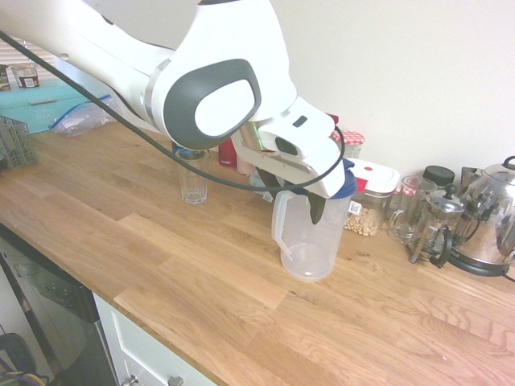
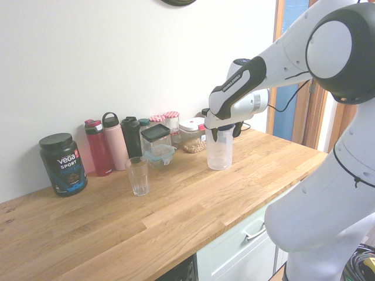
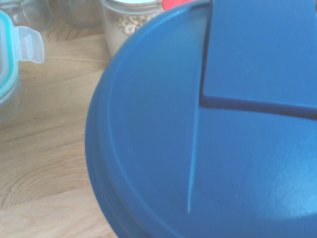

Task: Pour me some water

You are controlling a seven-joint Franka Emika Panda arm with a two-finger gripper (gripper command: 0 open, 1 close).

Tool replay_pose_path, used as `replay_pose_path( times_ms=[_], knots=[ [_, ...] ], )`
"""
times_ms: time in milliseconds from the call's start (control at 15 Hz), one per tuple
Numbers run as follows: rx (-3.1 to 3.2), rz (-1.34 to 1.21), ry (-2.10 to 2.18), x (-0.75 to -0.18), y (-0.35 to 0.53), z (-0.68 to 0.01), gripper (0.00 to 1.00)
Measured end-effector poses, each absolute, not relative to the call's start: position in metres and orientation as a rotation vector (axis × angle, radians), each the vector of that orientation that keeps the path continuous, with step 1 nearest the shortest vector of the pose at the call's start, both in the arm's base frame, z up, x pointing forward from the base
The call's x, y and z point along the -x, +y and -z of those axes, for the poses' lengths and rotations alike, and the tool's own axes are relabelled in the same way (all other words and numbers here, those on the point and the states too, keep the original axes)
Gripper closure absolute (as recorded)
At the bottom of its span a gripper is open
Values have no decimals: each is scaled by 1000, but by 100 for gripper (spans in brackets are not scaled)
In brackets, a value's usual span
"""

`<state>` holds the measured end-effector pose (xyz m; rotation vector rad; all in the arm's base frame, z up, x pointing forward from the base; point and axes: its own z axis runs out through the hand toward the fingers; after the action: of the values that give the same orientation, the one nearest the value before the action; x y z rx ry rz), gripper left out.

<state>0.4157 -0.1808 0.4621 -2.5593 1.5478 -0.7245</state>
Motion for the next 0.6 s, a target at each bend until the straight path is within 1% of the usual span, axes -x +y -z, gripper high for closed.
replay_pose_path(
  times_ms=[600],
  knots=[
    [2574, 696, 1536, -419, -177, -454, 100]
  ],
)
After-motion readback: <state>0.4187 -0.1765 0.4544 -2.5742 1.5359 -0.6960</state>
